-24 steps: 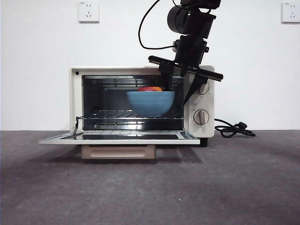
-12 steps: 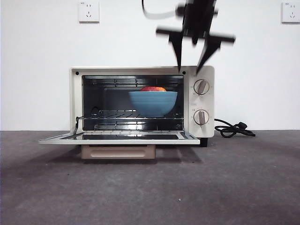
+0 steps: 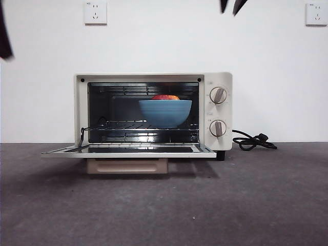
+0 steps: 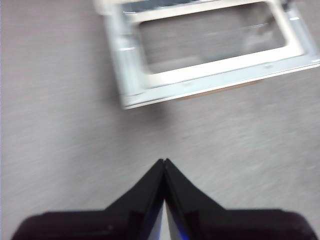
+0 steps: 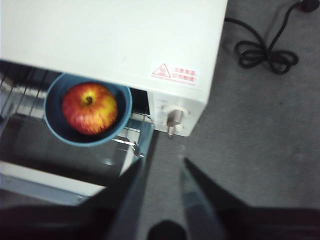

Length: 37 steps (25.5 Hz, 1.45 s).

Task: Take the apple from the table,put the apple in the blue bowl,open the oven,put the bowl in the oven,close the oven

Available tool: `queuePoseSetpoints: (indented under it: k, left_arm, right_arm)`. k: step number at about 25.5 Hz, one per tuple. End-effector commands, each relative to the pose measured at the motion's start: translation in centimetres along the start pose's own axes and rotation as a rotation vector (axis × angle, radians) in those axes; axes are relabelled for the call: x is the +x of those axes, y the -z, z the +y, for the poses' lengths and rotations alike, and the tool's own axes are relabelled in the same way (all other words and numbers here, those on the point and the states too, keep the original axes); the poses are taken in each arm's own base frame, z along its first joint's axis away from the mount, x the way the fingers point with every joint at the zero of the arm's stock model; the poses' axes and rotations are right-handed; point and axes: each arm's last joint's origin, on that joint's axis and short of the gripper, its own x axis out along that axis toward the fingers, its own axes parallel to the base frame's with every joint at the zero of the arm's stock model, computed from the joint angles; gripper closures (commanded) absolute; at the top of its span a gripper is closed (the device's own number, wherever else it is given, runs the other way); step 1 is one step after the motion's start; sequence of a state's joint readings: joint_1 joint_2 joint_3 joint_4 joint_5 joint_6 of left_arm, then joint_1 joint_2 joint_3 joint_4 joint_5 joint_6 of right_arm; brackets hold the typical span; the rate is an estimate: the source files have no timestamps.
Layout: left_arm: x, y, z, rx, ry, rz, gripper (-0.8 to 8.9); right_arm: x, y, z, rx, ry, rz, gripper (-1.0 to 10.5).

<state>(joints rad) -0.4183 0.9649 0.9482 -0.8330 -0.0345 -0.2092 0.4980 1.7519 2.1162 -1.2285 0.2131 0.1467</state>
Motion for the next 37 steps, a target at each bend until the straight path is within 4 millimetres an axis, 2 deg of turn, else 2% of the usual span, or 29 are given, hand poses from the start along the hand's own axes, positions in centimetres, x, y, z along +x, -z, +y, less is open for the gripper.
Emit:
queuePoseSetpoints:
  k: [1,4,8,12,16,20,23,28,33,37]
  left_arm:
    - [2.3,0.5,0.7,-0.033,0.066,0.012,8.23]
    - [5.2,1.2,2.2,-0.114,0.133,0.044,8.22]
    - [8.5,1.6,4.7,-0.246,0.233,0.090,8.22]
    - [11.6,1.8,7.0,-0.336,0.246,0.152,8.22]
    - [15.1,2.5,9.3,-0.428,0.272,0.207,8.22]
    - [18.2,2.5,10.7,-0.575,0.385,0.170,8.22]
    - [19.2,2.5,11.0,-0.630,0.379,0.158,8.22]
    - [19.3,2.0,11.1,-0.682,0.391,0.126,8.22]
    - [19.2,1.2,10.6,-0.703,0.514,0.105,8.22]
    - [18.8,0.1,10.3,-0.682,0.530,0.054,8.21]
  right_arm:
    - [0.2,1.7,-0.2,-0.086,0.005,0.021,9.6]
    - [-0.2,4.5,-0.6,-0.106,-0.020,-0.002,9.6]
    - [-0.5,9.2,-1.3,-0.111,-0.074,-0.044,9.6]
    - [-1.0,13.6,-2.1,-0.106,-0.074,-0.051,9.6]
    - [-2.2,16.8,-3.0,-0.069,-0.072,-0.068,9.6]
    - [-3.7,17.7,-3.4,-0.041,-0.078,-0.112,9.6]
    - [-3.8,17.8,-3.4,-0.038,-0.079,-0.115,9.6]
    - [-3.8,17.8,-3.4,-0.036,-0.080,-0.115,9.6]
    - [-3.8,17.8,-3.4,-0.030,-0.090,-0.112,9.6]
    - [-3.8,17.8,-3.3,-0.015,-0.114,-0.109,9.6]
